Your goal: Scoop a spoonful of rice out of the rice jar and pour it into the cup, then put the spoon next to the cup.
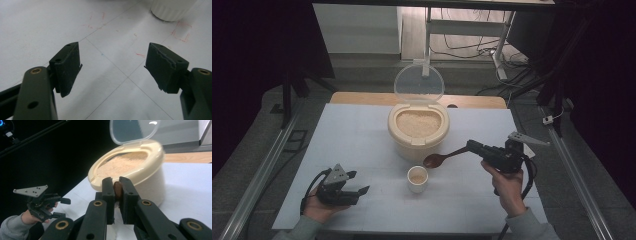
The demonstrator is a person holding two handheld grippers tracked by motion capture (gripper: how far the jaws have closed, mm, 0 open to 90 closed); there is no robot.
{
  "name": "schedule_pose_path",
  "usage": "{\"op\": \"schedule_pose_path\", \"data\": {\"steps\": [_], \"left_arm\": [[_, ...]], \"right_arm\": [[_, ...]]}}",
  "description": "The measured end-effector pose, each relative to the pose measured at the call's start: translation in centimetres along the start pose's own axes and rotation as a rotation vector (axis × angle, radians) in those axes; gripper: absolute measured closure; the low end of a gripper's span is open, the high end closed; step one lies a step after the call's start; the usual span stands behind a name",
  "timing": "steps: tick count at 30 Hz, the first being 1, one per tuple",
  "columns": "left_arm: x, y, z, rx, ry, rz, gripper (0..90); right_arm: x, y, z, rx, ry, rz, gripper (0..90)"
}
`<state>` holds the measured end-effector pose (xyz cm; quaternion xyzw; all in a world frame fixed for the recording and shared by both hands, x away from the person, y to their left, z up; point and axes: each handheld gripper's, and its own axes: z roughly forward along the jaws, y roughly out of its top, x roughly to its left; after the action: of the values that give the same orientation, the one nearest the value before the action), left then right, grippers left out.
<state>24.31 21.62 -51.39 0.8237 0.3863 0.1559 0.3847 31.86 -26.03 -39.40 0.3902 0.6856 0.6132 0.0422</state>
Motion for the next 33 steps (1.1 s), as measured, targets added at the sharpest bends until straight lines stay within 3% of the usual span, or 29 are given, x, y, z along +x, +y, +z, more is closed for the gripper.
{"op": "schedule_pose_path", "data": {"steps": [5, 11, 23, 33], "left_arm": [[0.0, 0.0, 0.0, -0.001, 0.002, -0.003, 27.5], [0.1, 0.1, 0.1, 0.001, 0.002, -0.003, 27.5], [0.1, 0.0, 0.0, 0.002, 0.001, -0.002, 27.4], [0.1, 0.0, 0.1, 0.004, 0.002, -0.002, 27.5]], "right_arm": [[-0.6, 0.6, -1.8, -0.003, 0.002, 0.009, 83.5], [-1.0, 0.6, -2.5, 0.061, 0.004, 0.000, 83.5], [-0.9, -0.7, -1.3, 0.262, 0.016, -0.040, 83.5], [-0.4, -1.5, 0.8, 0.411, 0.060, -0.065, 83.5]]}}
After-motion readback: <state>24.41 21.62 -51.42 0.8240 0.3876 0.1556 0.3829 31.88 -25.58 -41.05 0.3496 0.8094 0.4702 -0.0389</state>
